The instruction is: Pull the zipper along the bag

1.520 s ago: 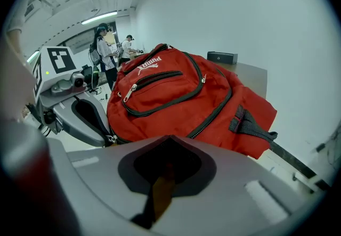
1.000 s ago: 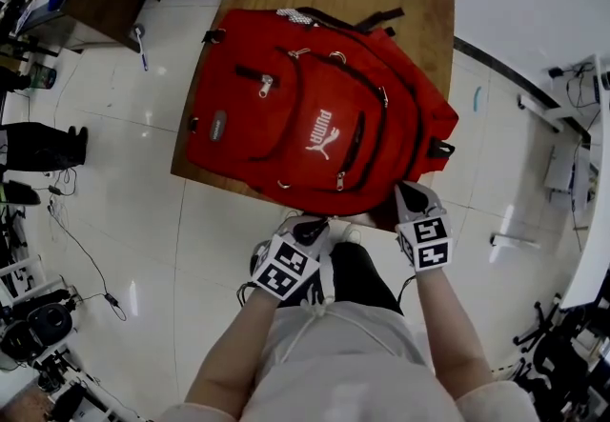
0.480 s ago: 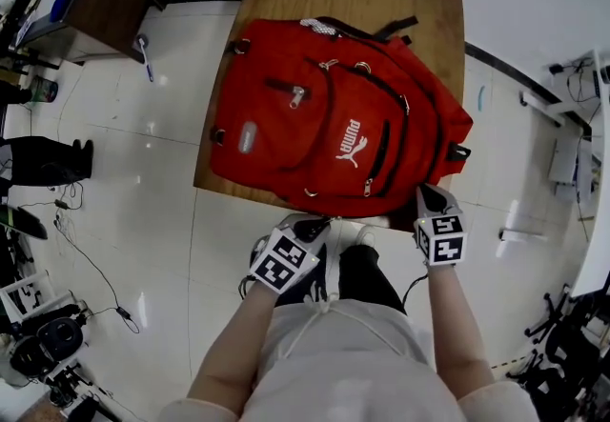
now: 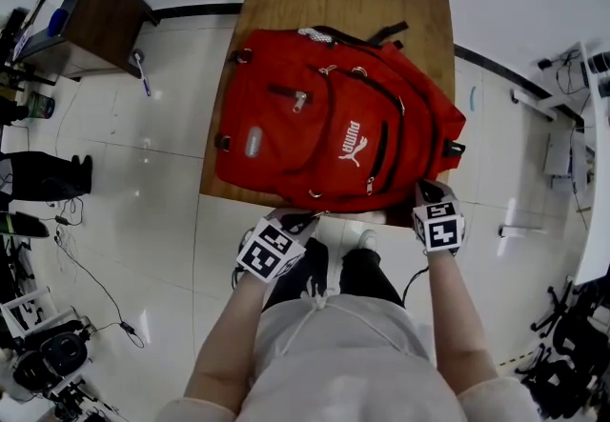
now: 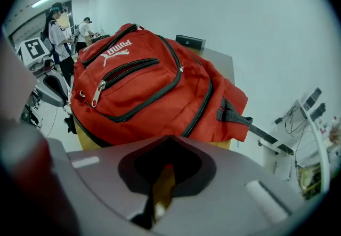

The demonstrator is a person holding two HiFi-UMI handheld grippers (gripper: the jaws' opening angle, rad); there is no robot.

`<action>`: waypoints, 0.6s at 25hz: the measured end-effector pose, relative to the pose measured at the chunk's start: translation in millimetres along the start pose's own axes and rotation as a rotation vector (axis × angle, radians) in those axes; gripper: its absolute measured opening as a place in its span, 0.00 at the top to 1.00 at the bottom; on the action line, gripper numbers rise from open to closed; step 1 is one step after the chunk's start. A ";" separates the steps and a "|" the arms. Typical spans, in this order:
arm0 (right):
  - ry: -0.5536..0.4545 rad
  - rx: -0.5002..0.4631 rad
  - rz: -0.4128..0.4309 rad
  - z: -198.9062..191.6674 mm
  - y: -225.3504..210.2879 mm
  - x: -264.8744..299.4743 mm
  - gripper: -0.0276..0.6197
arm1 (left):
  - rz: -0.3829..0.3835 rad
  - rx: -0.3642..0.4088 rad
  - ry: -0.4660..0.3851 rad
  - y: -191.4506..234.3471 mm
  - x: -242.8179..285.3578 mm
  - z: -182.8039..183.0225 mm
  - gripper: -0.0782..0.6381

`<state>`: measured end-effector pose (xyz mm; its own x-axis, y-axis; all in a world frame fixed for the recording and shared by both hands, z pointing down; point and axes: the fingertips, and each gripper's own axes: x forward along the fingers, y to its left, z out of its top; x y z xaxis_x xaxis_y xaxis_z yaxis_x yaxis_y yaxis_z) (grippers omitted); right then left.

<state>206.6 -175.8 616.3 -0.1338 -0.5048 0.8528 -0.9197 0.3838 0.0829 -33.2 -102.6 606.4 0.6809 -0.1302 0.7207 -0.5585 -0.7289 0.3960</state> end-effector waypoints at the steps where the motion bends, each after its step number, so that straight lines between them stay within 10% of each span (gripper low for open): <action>1: 0.002 -0.001 -0.002 0.4 0.2 0.4 0.95 | -0.005 0.000 -0.004 0.6 -2.5 1.2 0.85; 15: 0.034 -0.046 -0.010 -0.3 1.5 2.0 0.95 | 0.047 0.052 0.036 13.5 -21.3 -19.8 0.87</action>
<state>205.1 -175.9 618.3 -0.1114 -0.4828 0.8686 -0.9027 0.4147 0.1148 -64.6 -96.4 607.7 0.6367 -0.1410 0.7581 -0.5631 -0.7567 0.3322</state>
